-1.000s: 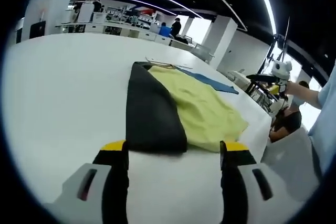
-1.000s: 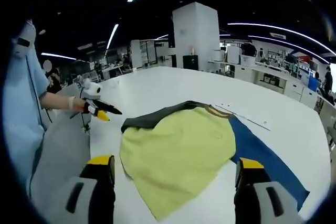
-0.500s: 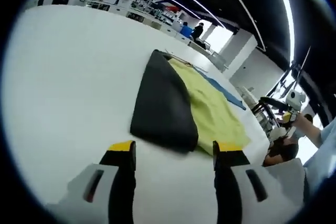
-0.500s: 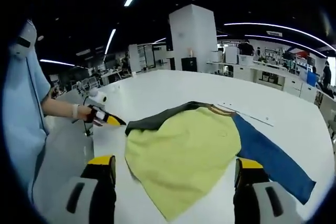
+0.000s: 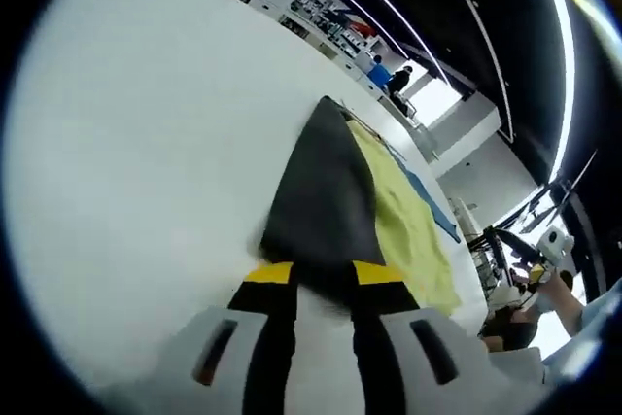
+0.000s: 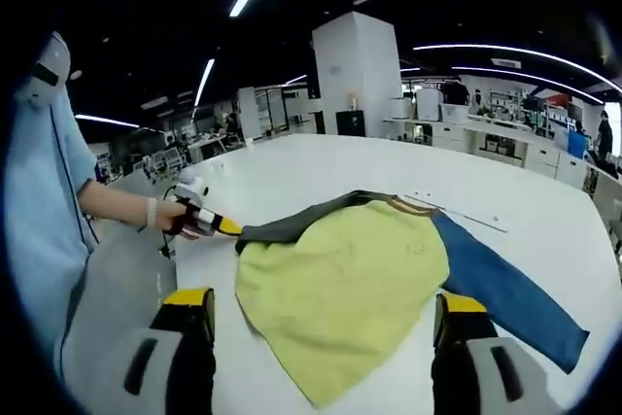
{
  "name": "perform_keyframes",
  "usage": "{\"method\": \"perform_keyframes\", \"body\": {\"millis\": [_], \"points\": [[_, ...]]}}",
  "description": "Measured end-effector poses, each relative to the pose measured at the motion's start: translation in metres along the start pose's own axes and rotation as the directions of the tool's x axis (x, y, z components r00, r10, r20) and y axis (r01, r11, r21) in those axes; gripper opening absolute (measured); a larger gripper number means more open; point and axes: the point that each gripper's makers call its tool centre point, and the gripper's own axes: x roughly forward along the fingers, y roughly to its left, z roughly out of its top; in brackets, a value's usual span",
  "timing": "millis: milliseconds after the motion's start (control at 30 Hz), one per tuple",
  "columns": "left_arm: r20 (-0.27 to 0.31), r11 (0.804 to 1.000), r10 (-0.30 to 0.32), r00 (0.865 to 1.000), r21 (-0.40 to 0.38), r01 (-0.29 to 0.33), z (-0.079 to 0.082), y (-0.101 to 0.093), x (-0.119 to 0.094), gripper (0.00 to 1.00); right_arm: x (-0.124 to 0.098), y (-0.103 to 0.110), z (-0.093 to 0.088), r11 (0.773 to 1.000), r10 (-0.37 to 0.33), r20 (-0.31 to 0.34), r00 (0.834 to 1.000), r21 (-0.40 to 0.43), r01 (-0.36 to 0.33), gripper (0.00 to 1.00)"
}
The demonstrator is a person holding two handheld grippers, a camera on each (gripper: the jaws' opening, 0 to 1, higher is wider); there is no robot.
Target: Fold the garment on the visible template until the final outline fits inside the template.
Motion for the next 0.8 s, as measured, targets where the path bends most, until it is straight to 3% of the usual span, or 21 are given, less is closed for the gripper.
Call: {"method": "perform_keyframes", "body": {"millis": [100,367,433,633,800], "points": [[0.01,1.0,-0.001,1.0,0.0,0.001,0.002,-0.001,0.003,0.0,0.001,0.0,-0.002,1.0,0.005,0.0,1.0,0.009,-0.005,0.93],[0.015,0.999,-0.018,1.0,0.047,0.017,0.013,-0.016,0.006,0.0,0.006,-0.003,0.001,1.0,0.017,-0.007,1.0,0.008,-0.017,0.93],[0.02,0.991,-0.054,0.998,0.121,0.051,0.022,-0.029,0.006,0.0,0.005,-0.003,0.003,1.0,0.015,-0.003,1.0,0.009,-0.015,0.93],[0.002,0.964,-0.145,0.989,0.225,0.141,0.045,-0.077,0.018,0.0,0.001,-0.001,0.001,1.0,0.002,-0.002,1.0,0.014,-0.002,0.93],[-0.052,0.931,-0.194,0.98,0.306,0.2,0.047,-0.108,0.036,0.0,-0.009,0.0,-0.001,0.999,-0.03,0.007,1.0,0.021,0.03,0.93]]}}
